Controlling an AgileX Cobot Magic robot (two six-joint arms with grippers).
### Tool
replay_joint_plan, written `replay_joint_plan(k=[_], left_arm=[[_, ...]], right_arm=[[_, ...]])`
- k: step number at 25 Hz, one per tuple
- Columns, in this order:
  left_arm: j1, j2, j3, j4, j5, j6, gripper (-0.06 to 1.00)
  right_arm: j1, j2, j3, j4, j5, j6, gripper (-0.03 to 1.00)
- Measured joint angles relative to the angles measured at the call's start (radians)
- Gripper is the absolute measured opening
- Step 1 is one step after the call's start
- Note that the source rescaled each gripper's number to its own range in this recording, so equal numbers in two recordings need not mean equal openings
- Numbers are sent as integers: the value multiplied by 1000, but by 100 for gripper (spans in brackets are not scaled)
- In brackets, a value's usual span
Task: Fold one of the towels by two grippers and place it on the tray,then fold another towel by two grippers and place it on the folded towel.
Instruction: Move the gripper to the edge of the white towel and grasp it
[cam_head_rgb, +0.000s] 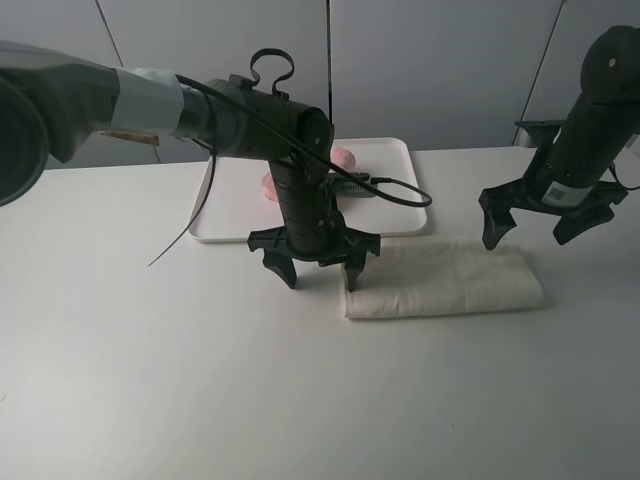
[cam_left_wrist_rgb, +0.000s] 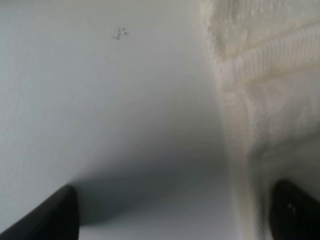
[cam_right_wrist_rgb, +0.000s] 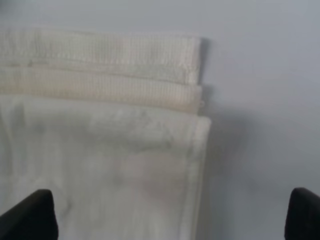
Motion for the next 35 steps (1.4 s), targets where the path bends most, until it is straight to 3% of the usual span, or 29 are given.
replay_joint_plan(k=[3, 7, 11, 18, 30, 35], left_arm=[[0, 0, 0, 0, 0, 10, 99], [0, 0, 0, 0, 0, 17, 99], [0, 0, 0, 0, 1, 19, 99], [0, 0, 0, 0, 3, 35, 99], [0, 1, 0, 0, 5, 46, 99], [0, 1, 0, 0, 5, 48, 99]], right_arm=[[-71, 14, -2, 120, 20, -99, 98], [-70, 42, -2, 149, 18, -134, 93], [-23, 80, -2, 121, -12, -135, 88], [-14, 122, -4, 15, -64, -71, 87], [-14, 162, -15, 1, -72, -61, 87], [-12, 169, -17, -3, -72, -61, 77]])
